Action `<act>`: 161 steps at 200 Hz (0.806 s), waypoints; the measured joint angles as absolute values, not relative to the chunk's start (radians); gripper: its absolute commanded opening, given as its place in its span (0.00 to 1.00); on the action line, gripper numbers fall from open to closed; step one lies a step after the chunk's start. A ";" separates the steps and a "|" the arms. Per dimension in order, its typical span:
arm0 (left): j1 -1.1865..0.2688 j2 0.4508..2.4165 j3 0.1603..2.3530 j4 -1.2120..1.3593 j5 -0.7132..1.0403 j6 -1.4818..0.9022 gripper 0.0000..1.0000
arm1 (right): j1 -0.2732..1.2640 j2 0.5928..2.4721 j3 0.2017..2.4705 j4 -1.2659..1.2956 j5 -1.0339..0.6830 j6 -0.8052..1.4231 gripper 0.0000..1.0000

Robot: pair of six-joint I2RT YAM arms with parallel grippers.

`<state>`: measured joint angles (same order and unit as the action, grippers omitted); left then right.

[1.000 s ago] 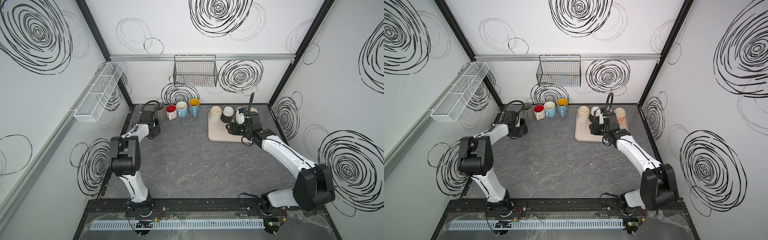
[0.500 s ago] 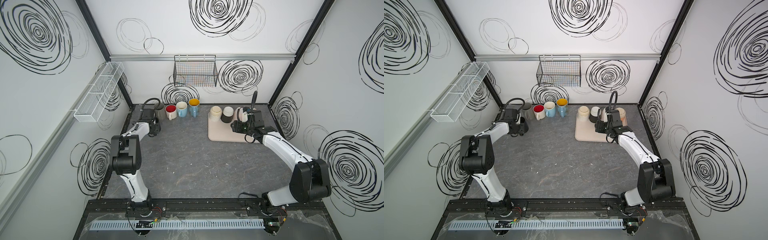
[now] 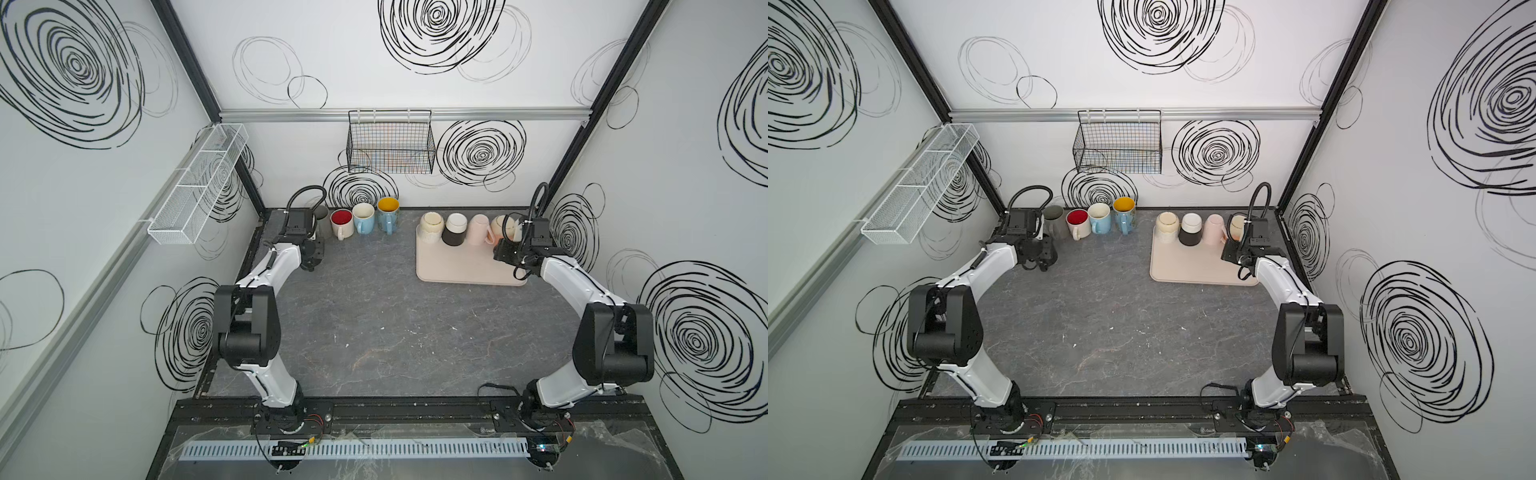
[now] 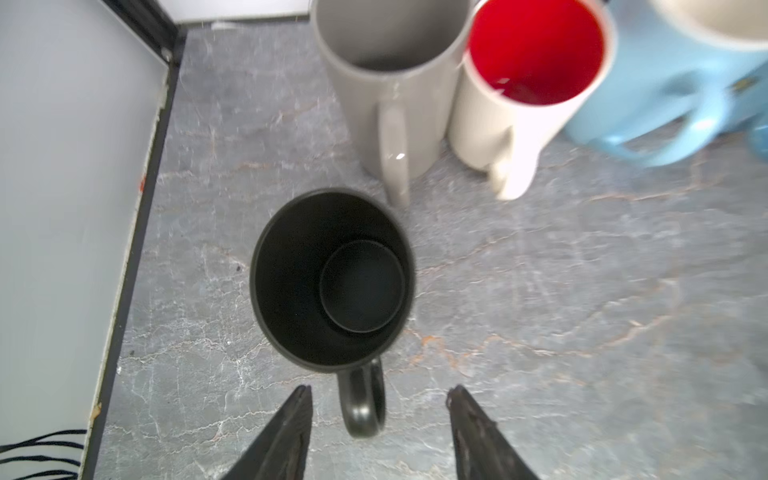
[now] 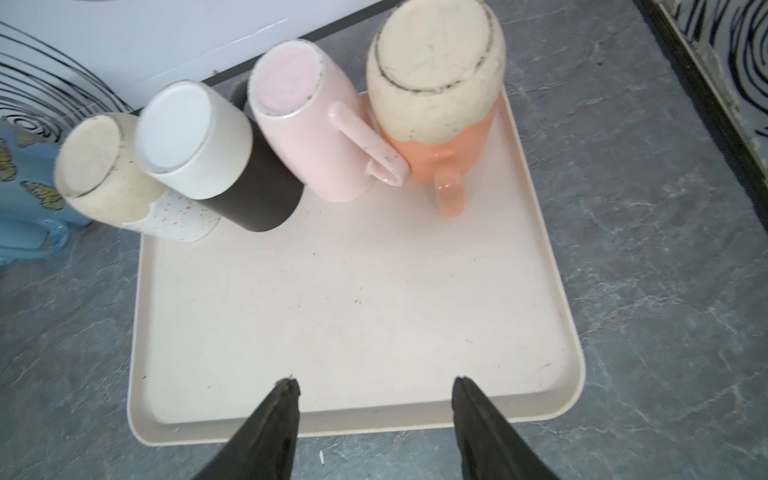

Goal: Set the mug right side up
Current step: 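Lower the black mug upright by the grey mug with the left gripper, then withdraw the left gripper while the right gripper descends onto the cream-and-orange mug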

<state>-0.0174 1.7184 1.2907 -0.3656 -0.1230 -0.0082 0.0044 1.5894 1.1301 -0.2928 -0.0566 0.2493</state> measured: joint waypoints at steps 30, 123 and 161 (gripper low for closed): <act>-0.094 1.661 1.282 -0.363 -0.130 -0.022 0.57 | -0.029 1.673 1.203 -0.335 -0.046 0.238 0.62; -0.577 1.691 1.160 -0.178 -0.094 -0.170 0.56 | -0.053 1.911 1.429 -0.476 -0.006 0.207 0.60; -0.728 1.846 1.245 -0.124 -0.052 -0.212 0.56 | -0.056 1.955 1.482 -0.484 0.017 0.193 0.59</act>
<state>-0.7277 1.8462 1.2449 -0.1238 -0.0521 -0.2115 -0.0555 1.9553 1.4822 -0.4839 0.0166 0.1932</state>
